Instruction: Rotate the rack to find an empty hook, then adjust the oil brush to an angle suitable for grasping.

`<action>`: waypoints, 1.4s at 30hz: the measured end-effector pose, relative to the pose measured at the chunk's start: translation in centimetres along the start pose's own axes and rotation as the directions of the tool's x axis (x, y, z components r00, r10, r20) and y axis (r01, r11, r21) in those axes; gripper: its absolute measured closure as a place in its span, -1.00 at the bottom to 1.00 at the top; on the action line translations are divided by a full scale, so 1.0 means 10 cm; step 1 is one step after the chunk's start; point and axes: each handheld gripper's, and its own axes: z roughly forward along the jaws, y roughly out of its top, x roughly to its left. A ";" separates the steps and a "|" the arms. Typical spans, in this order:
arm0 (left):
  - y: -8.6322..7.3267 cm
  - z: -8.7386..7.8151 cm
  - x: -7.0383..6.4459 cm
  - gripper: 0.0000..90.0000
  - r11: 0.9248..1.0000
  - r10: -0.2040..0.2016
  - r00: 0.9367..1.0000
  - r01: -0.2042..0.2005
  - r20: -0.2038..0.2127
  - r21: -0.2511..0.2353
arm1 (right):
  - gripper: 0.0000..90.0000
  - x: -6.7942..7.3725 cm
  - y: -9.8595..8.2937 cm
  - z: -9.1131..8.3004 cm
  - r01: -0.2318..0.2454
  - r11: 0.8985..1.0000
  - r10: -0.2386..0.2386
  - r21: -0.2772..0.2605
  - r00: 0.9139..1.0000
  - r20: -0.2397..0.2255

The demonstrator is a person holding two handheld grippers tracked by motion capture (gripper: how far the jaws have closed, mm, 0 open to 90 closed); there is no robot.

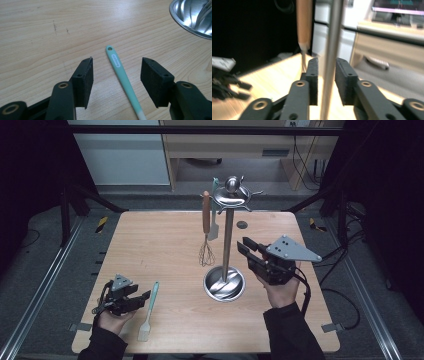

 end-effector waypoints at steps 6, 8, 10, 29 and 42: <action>0.00 0.01 0.00 -0.04 1.000 0.003 1.000 -0.003 -0.003 0.007 | 0.29 -0.21 -0.49 -0.02 -0.057 0.995 0.052 0.087 0.997 0.065; 0.00 0.01 0.00 -0.04 1.000 0.004 1.000 -0.004 -0.004 0.009 | 0.23 -0.26 -0.62 -0.04 -0.068 0.992 0.059 0.109 0.995 0.084; 0.00 0.01 -0.01 -0.04 1.000 0.002 1.000 -0.002 -0.002 0.007 | 0.16 -0.31 -0.73 -0.05 -0.080 0.987 0.066 0.136 0.992 0.105; 0.02 0.02 0.01 -0.05 1.000 0.001 1.000 -0.001 0.010 0.024 | -0.13 -0.61 -1.47 -0.38 -0.188 0.937 0.118 0.294 0.964 0.240; 0.01 0.11 -0.05 -0.05 0.992 0.032 0.999 -0.031 -0.007 0.123 | -0.13 -0.66 -1.67 -0.62 -0.214 0.918 0.132 0.335 0.959 0.251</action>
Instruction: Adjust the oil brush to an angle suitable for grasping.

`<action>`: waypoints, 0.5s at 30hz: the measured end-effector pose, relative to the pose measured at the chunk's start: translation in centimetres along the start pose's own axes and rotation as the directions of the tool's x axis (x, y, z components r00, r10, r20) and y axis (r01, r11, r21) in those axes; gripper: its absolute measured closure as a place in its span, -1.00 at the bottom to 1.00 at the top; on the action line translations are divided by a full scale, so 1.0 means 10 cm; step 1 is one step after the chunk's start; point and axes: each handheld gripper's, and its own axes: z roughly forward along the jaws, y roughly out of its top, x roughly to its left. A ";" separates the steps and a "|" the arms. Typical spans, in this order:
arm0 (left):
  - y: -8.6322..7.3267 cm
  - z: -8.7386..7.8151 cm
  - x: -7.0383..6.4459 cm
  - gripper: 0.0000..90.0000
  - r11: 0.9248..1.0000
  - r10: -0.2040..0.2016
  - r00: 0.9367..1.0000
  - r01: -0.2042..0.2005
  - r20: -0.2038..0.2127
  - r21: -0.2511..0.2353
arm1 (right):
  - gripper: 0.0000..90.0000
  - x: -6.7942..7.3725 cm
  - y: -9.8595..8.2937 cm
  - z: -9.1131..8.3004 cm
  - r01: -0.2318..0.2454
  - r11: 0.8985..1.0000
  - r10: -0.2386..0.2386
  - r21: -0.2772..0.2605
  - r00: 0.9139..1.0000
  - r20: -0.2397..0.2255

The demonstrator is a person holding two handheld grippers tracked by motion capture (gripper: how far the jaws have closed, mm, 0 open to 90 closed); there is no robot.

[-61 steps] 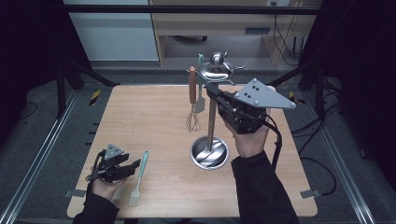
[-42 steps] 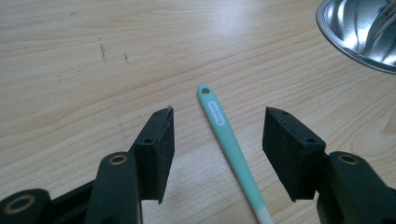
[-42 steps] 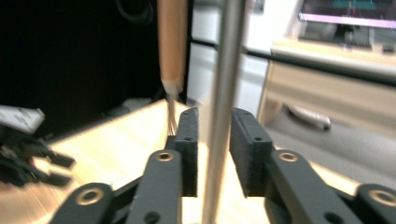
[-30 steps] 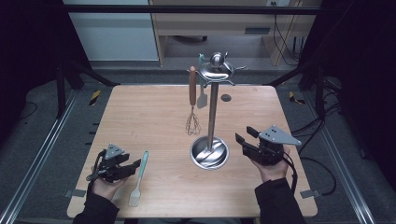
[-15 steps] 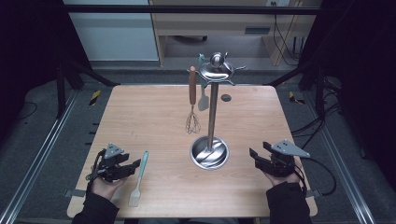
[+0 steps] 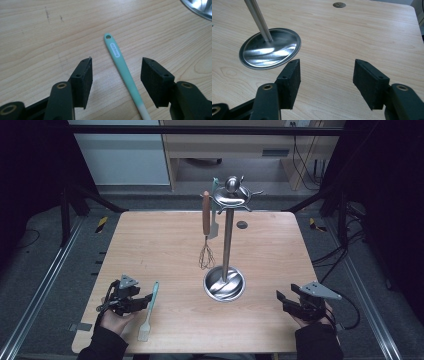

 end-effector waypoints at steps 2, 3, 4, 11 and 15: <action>-0.01 0.01 0.00 -0.04 1.000 0.000 1.000 0.000 0.002 0.016 | -0.13 0.01 -0.01 0.01 -0.003 1.000 0.003 0.007 1.000 0.002; -0.01 0.01 -0.01 -0.03 1.000 0.002 1.000 -0.002 0.002 0.026 | -0.13 0.01 -0.01 0.02 0.008 1.000 -0.008 0.013 1.000 0.006; -0.01 0.02 -0.01 -0.02 0.999 -0.002 1.000 0.002 0.001 0.034 | -0.13 0.02 -0.02 0.03 0.012 1.000 -0.012 0.021 1.000 0.003; -0.03 0.06 -0.04 0.10 0.995 -0.002 1.000 0.002 -0.007 0.097 | -0.10 0.06 -0.01 0.04 0.036 0.999 -0.036 0.025 0.999 -0.004; -0.04 0.08 -0.07 0.17 0.992 0.003 1.000 -0.002 -0.006 0.127 | -0.08 0.06 -0.01 0.04 0.029 0.999 -0.028 0.033 1.000 -0.009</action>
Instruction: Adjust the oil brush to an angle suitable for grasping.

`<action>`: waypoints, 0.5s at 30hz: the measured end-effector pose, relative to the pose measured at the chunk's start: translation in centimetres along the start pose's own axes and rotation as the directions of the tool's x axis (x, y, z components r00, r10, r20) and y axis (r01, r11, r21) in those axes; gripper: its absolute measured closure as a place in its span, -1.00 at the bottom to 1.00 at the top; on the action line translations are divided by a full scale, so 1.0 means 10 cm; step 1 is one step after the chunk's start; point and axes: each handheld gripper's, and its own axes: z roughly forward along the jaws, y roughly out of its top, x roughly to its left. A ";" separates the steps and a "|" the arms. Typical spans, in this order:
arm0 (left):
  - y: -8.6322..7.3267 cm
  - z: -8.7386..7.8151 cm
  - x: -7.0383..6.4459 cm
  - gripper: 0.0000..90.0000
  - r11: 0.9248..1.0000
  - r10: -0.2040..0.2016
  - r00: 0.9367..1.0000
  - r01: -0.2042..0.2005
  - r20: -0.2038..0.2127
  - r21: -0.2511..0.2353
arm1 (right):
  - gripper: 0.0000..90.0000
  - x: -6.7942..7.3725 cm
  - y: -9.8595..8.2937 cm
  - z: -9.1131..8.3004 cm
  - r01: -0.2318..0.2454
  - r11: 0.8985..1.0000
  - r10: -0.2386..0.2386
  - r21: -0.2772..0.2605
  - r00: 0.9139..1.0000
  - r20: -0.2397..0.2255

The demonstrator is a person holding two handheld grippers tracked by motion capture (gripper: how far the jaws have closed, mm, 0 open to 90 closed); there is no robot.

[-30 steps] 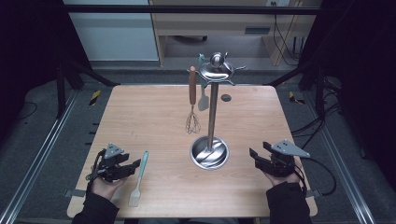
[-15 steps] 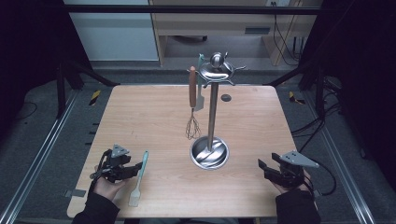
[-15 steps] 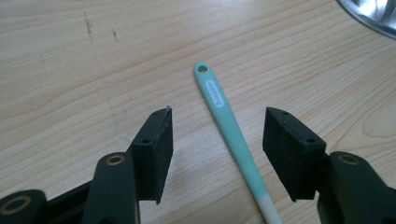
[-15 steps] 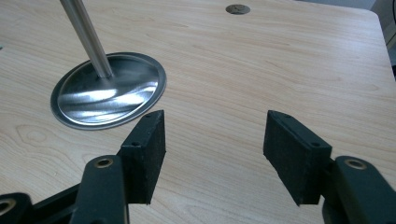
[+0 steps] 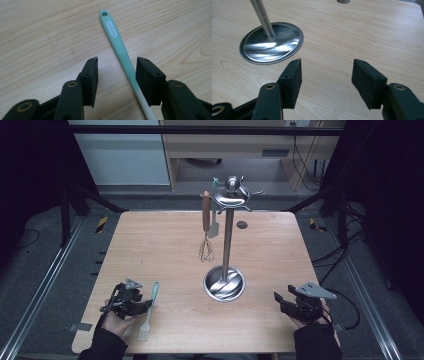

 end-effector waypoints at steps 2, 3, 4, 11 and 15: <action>0.00 0.02 -0.02 0.20 1.000 -0.011 1.000 0.010 0.007 0.008 | -0.07 -0.01 0.00 0.01 0.008 1.000 -0.008 0.001 1.000 0.005; 0.00 0.02 -0.02 0.22 1.000 -0.005 1.000 0.005 0.007 0.014 | -0.07 -0.01 0.00 0.01 0.009 1.000 -0.009 0.001 1.000 0.004; 0.00 0.02 -0.02 0.23 1.000 -0.007 1.000 0.007 0.008 0.016 | -0.07 0.00 0.00 0.01 0.008 1.000 -0.008 0.002 1.000 0.004; -0.02 0.03 -0.08 0.34 0.999 -0.014 1.000 0.014 0.014 0.044 | -0.06 0.00 0.00 0.01 0.015 1.000 -0.015 0.004 1.000 0.002; -0.03 0.03 -0.13 0.38 0.998 -0.019 1.000 0.018 0.013 0.065 | -0.06 0.00 0.00 0.00 0.016 1.000 -0.016 0.001 1.000 0.001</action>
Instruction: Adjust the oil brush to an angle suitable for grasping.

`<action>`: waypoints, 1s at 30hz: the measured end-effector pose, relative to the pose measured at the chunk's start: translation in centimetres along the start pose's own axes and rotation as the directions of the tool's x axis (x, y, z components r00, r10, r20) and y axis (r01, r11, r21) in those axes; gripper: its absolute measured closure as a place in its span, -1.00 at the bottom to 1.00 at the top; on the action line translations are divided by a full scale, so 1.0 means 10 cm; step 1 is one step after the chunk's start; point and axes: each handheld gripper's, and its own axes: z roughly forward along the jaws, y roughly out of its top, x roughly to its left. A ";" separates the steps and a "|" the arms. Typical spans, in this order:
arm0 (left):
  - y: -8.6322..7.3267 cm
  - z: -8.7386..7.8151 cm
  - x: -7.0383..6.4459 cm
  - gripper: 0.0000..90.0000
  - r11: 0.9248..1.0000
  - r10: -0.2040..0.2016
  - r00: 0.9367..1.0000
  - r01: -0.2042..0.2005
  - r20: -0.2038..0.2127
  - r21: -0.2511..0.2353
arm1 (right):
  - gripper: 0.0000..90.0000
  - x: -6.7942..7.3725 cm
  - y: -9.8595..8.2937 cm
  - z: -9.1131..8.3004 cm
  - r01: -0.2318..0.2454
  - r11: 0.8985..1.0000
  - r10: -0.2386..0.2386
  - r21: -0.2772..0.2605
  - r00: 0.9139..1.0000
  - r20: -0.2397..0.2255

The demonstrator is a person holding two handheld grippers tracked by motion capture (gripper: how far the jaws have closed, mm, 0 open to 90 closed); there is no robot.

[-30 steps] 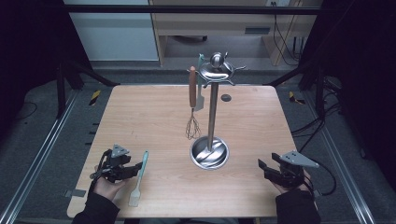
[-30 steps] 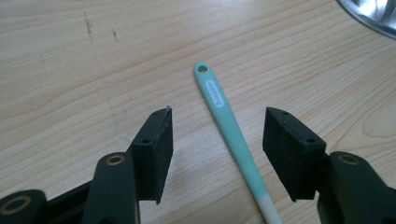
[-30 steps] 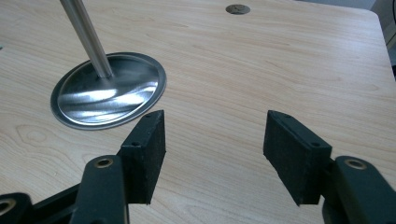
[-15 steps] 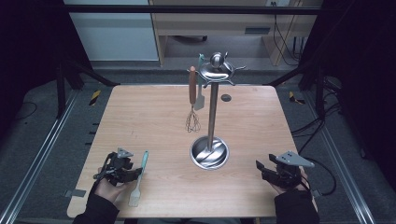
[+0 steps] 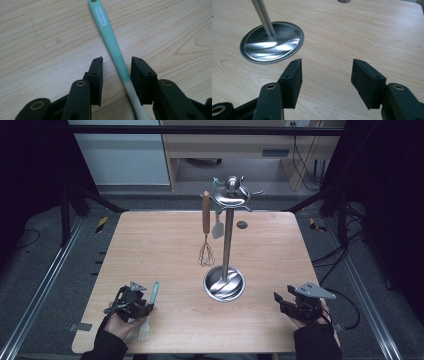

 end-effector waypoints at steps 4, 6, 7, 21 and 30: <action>-0.01 0.01 -0.04 0.41 1.000 -0.001 1.000 0.002 -0.010 0.020 | -0.06 0.01 0.00 -0.01 -0.005 1.000 0.005 0.002 1.000 0.001; -0.01 0.01 -0.06 0.41 1.000 -0.004 1.000 0.004 -0.011 0.023 | -0.06 0.00 0.00 -0.01 -0.003 1.000 0.003 0.001 1.000 0.002; -0.01 0.00 -0.07 0.43 1.000 -0.007 1.000 0.007 -0.013 0.024 | -0.06 0.00 0.00 -0.01 -0.004 1.000 0.004 0.002 1.000 0.002; 0.02 0.01 -0.09 0.74 0.999 -0.030 0.999 0.031 -0.015 0.036 | -0.06 0.00 0.00 0.01 -0.005 1.000 0.005 0.007 1.000 0.001; 0.11 0.01 -0.02 0.81 0.999 0.017 1.000 -0.017 -0.001 -0.035 | -0.06 -0.01 0.00 0.01 -0.007 1.000 0.007 0.007 1.000 0.003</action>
